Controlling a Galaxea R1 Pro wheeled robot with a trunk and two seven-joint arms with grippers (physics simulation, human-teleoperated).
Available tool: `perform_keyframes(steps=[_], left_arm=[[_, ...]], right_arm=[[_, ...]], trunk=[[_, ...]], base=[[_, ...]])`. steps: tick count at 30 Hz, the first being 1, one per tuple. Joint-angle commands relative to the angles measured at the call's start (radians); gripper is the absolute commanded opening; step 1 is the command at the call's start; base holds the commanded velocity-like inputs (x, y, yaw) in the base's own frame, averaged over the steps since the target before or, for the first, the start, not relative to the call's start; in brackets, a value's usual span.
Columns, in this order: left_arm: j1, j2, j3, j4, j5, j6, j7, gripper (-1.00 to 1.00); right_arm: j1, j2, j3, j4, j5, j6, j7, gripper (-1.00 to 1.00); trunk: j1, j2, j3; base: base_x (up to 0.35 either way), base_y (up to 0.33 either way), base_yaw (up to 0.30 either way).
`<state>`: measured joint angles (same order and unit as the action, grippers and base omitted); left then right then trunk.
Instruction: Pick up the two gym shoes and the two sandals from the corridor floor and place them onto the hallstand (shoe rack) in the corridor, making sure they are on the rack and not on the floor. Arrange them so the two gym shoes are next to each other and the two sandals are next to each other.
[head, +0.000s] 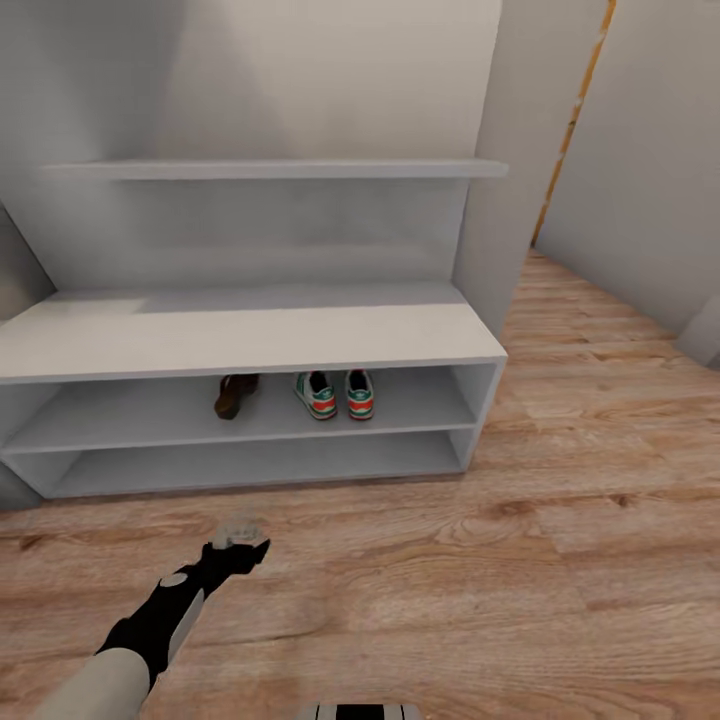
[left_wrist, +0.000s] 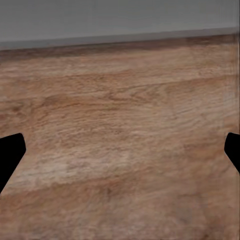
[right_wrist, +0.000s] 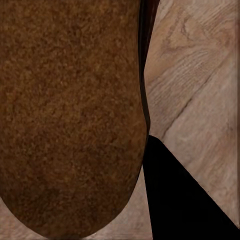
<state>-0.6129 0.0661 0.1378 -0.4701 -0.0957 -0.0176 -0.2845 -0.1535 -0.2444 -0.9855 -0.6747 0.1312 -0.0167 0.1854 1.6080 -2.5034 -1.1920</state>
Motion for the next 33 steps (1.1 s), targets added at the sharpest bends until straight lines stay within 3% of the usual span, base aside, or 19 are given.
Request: perform_keyframes(steps=[1,2,3,5,6,7,10,12,16,26,33], left_arm=[[0.014,0.009,0.009,0.000,-0.006,-0.018,-0.030,1.00],[0.028,0.019,0.011,0.000,-0.002,-0.035,-0.055,1.00],[0.077,0.051,0.022,0.000,0.018,-0.090,-0.145,1.00],[0.118,0.080,0.032,0.001,0.040,-0.130,-0.235,1.00],[0.172,0.124,0.053,0.001,0.084,-0.172,-0.380,1.00],[0.250,0.191,0.114,0.003,0.168,-0.231,-0.610,1.00],[0.267,0.212,0.143,0.004,0.183,-0.243,-0.703,1.00],[0.284,0.234,0.184,0.005,0.188,-0.248,-0.770,1.00],[0.296,0.250,0.204,0.016,0.189,-0.249,-0.794,1.00],[0.311,0.242,0.210,0.019,0.191,-0.249,-0.789,1.00],[0.311,0.242,0.210,0.019,0.191,-0.249,-0.789,1.00]], right_arm=[[-0.001,0.001,-0.007,0.000,0.007,-0.002,0.008,-1.00],[-0.001,0.001,-0.007,0.000,0.007,-0.003,0.008,-1.00],[-0.001,0.001,-0.007,0.000,0.007,-0.010,0.008,-1.00],[-0.001,0.001,-0.007,0.002,0.007,-0.020,0.008,-1.00],[-0.001,0.001,-0.007,0.013,0.007,-0.039,0.008,-1.00],[-0.001,0.001,0.014,0.032,0.008,-0.104,0.009,-1.00],[-0.001,0.001,0.032,0.034,0.008,-0.133,0.008,-1.00],[-0.001,0.001,0.041,0.035,0.008,-0.147,0.008,-1.00],[-0.001,0.001,0.043,0.035,0.007,-0.152,0.009,-1.00],[-0.001,0.024,0.043,0.031,0.007,-0.182,0.005,-1.00],[-0.001,0.029,0.042,0.034,0.008,-0.195,0.002,-1.00]], trunk=[[-0.001,0.000,-0.001],[-0.001,0.000,-0.001],[-0.001,0.000,-0.001],[-0.001,0.000,-0.001],[-0.001,0.000,-0.001],[-0.001,0.000,-0.001],[-0.001,0.000,-0.001],[-0.001,0.000,-0.001],[-0.001,0.000,-0.001],[-0.001,0.000,-0.001],[-0.001,0.000,-0.001]], base=[[-0.275,0.223,0.000],[-0.275,0.223,0.000],[-0.275,0.223,0.000],[-0.275,0.223,0.000],[-0.274,0.223,0.000],[-0.200,0.176,0.000],[-0.116,0.103,0.000],[-0.030,0.026,0.000],[-0.007,0.007,0.000],[0.000,0.003,0.000],[-0.056,0.187,0.000]])
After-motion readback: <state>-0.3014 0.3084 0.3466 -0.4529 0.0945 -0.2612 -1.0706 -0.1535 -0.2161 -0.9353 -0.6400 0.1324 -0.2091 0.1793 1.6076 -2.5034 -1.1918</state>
